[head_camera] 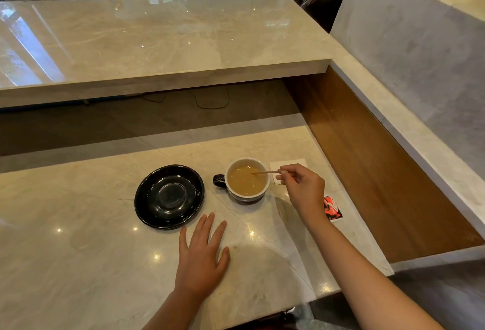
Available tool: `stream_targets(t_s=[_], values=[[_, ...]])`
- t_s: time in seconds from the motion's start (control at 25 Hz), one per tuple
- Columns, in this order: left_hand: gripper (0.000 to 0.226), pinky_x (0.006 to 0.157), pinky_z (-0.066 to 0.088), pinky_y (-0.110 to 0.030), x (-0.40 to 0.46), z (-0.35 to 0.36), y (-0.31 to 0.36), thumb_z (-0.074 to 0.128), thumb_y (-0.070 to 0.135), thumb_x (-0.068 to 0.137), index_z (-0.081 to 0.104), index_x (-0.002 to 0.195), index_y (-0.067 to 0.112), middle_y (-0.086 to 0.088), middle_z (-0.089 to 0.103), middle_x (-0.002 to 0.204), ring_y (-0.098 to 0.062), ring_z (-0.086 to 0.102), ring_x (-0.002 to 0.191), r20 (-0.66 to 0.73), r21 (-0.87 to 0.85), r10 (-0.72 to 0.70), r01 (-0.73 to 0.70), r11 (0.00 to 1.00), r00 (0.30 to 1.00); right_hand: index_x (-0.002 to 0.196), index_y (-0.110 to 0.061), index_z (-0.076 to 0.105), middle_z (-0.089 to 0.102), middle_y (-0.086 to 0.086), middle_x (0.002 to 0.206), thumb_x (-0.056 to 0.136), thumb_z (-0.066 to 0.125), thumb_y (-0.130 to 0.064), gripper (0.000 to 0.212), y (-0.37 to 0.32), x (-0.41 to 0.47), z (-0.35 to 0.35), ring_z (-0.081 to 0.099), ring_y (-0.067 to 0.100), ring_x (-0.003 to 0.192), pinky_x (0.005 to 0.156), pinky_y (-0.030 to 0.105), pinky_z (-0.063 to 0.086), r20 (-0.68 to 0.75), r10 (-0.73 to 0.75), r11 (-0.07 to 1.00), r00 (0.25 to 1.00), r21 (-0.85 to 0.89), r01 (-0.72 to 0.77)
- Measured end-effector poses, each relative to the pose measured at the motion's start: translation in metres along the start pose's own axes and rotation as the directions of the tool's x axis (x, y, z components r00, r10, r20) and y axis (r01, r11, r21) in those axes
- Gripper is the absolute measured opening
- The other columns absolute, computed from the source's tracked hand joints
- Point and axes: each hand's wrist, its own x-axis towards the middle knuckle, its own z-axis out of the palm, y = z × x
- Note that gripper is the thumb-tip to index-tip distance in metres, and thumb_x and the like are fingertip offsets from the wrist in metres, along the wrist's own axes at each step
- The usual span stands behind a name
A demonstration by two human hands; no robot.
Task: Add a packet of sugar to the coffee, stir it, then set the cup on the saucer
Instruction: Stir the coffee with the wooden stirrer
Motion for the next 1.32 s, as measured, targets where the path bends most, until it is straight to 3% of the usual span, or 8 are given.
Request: stream_targets(t_s=[0.08,0.24,0.44,0.68,0.88,1.08,1.24,1.32], values=[[0.054,0.107,0.001,-0.05,0.0,0.001,0.0,0.036,0.048,0.087,0.039,0.137,0.027,-0.006,0.033,0.146,-0.02,0.02,0.135,0.002,0.005,-0.001,0.001,1.0,1.0,0.088,-0.006,0.07,0.072,0.006,0.075,0.083,0.061,0.001,0.013,0.0,0.0,-0.011,0.07,0.019,0.073,0.074,0.037,0.057,0.038,-0.096,0.987,0.995,-0.126,0.1],[0.055,0.107,0.001,-0.05,0.0,0.001,0.0,0.033,0.05,0.088,0.038,0.138,0.028,-0.005,0.032,0.147,-0.02,0.019,0.135,-0.005,-0.008,-0.008,0.008,1.0,1.0,0.09,-0.004,0.07,0.075,0.013,0.079,0.082,0.062,-0.001,0.011,-0.015,-0.003,-0.023,0.069,0.027,0.074,0.071,0.039,0.056,0.264,-0.327,0.828,0.908,-0.383,0.41],[0.055,0.106,0.002,-0.048,0.0,0.0,0.001,0.034,0.051,0.087,0.039,0.137,0.028,-0.006,0.035,0.146,-0.021,0.023,0.134,0.0,0.001,-0.012,0.012,1.0,1.0,0.085,-0.009,0.072,0.074,0.01,0.074,0.081,0.063,-0.002,0.012,-0.021,-0.012,-0.016,0.07,0.018,0.07,0.073,0.036,0.057,0.276,-0.157,0.947,0.948,-0.229,0.224],[0.056,0.107,0.001,-0.049,0.0,0.002,0.0,0.034,0.051,0.088,0.035,0.139,0.03,-0.004,0.031,0.148,-0.018,0.016,0.136,0.008,0.005,-0.018,0.018,1.0,1.0,0.087,-0.011,0.071,0.073,0.006,0.075,0.081,0.063,-0.002,0.013,-0.005,-0.016,0.014,0.069,0.019,0.075,0.076,0.044,0.058,0.072,-0.08,0.995,0.994,-0.047,0.083],[0.055,0.107,-0.004,-0.046,0.0,0.002,0.0,0.035,0.051,0.087,0.036,0.138,0.03,-0.004,0.033,0.147,-0.019,0.018,0.135,0.017,0.013,-0.018,0.018,1.0,1.0,0.089,-0.007,0.07,0.075,0.013,0.078,0.081,0.064,-0.001,0.012,-0.004,-0.004,0.003,0.069,0.026,0.072,0.07,0.041,0.057,0.063,-0.232,0.943,0.971,-0.229,0.24],[0.055,0.107,-0.003,-0.046,0.001,0.003,-0.001,0.036,0.05,0.086,0.039,0.137,0.028,-0.006,0.035,0.145,-0.021,0.023,0.134,0.015,0.012,-0.014,0.014,1.0,1.0,0.085,-0.006,0.069,0.073,0.011,0.07,0.079,0.066,0.0,0.009,-0.009,-0.008,-0.02,0.067,0.026,0.061,0.06,0.026,0.049,0.27,-0.46,0.715,0.846,-0.452,0.533],[0.055,0.106,-0.001,-0.046,0.0,0.002,0.0,0.036,0.05,0.086,0.04,0.136,0.027,-0.006,0.036,0.145,-0.021,0.024,0.133,0.003,0.006,-0.008,0.008,1.0,1.0,0.085,-0.008,0.07,0.074,0.008,0.071,0.082,0.063,-0.003,0.009,-0.014,-0.016,-0.02,0.068,0.02,0.067,0.065,0.029,0.052,0.263,-0.29,0.868,0.92,-0.332,0.368],[0.055,0.106,0.001,-0.047,0.001,0.002,0.0,0.036,0.05,0.086,0.04,0.136,0.028,-0.006,0.036,0.145,-0.021,0.025,0.133,0.002,0.008,-0.011,0.011,1.0,1.0,0.083,-0.01,0.071,0.074,0.007,0.07,0.081,0.064,-0.002,0.01,-0.014,-0.021,-0.013,0.067,0.015,0.068,0.065,0.016,0.05,0.233,-0.208,0.934,0.95,-0.241,0.263]])
